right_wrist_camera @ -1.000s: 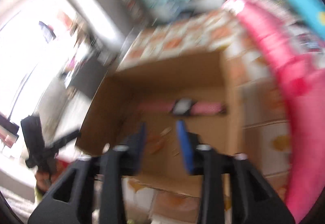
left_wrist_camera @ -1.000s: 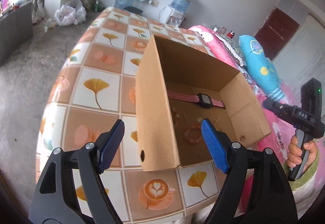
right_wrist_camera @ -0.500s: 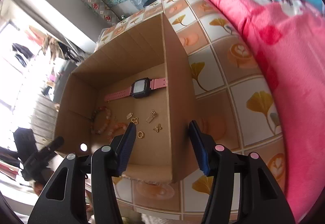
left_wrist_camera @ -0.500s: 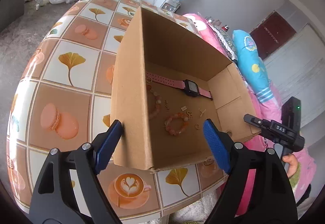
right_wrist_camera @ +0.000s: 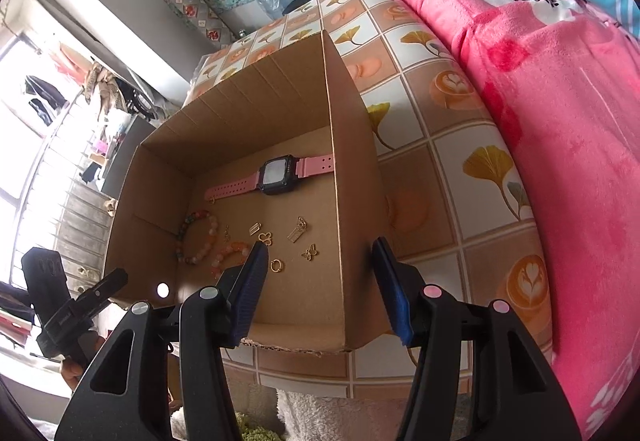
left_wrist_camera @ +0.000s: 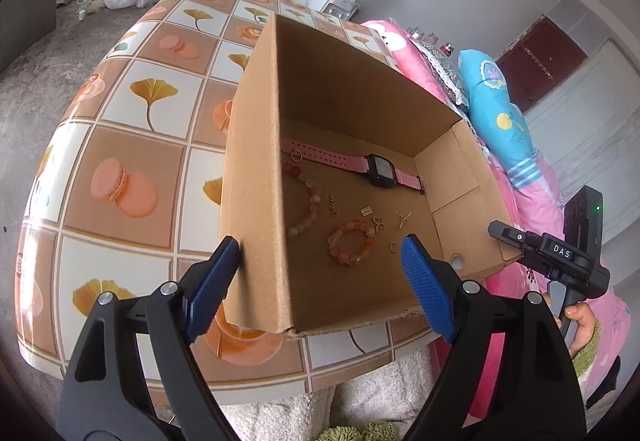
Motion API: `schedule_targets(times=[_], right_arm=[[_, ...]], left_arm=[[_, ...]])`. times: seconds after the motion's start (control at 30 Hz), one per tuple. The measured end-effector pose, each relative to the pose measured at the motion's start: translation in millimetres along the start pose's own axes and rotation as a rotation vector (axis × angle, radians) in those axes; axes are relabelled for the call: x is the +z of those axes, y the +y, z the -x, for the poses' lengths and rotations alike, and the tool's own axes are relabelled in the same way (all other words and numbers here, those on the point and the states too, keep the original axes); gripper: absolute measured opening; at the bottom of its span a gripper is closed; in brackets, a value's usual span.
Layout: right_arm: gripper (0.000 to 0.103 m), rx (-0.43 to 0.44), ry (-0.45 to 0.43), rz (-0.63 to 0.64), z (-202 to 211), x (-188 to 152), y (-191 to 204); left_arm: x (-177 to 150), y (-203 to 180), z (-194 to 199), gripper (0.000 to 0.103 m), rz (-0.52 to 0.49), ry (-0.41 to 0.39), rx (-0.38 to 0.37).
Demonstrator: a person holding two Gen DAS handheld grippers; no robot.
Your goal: Organize jewelry
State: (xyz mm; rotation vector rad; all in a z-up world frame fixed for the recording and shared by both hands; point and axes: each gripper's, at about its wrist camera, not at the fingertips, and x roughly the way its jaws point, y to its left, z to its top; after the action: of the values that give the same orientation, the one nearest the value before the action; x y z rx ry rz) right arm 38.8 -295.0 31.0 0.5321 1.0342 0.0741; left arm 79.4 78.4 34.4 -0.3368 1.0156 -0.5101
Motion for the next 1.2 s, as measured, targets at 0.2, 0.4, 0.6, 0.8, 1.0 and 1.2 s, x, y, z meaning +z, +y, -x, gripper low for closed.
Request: schedule_targets(times=[0.2,0.4,0.6,0.8,1.0,1.2], right_arm=[[0.06,-0.069,-0.068,0.014,18.8,-12.8,-0.1],[0.071,-0.14,-0.206,0.027,63.6,-41.4,0.2],[0.083,-0.213,-0.248,0.124,78.1,-78.2,24.2],[0.089,-0.217,-0.191,0.222,59.9,-107.3,53.5],[0.093,-0.246,-0.159,0.323,42.0,-125.1,84.1],[0.096,-0.28,-0.166,0.336,34.8,-125.7,95.9]], left_arm=[[-7.9,0.8,20.9,0.08,-0.025,-0.097,0.073],[-29.0,-1.0,63.6,0.084,-0.093,-0.239,0.158],[-57.8,-18.0,85.1,0.091,-0.216,-0.281,0.27],[-80.7,-29.6,87.4,0.094,-0.255,-0.296,0.303],[-88.9,-37.3,78.6,0.094,-0.231,-0.277,0.351],[-89.4,-43.7,72.8,0.094,-0.23,-0.278,0.42]])
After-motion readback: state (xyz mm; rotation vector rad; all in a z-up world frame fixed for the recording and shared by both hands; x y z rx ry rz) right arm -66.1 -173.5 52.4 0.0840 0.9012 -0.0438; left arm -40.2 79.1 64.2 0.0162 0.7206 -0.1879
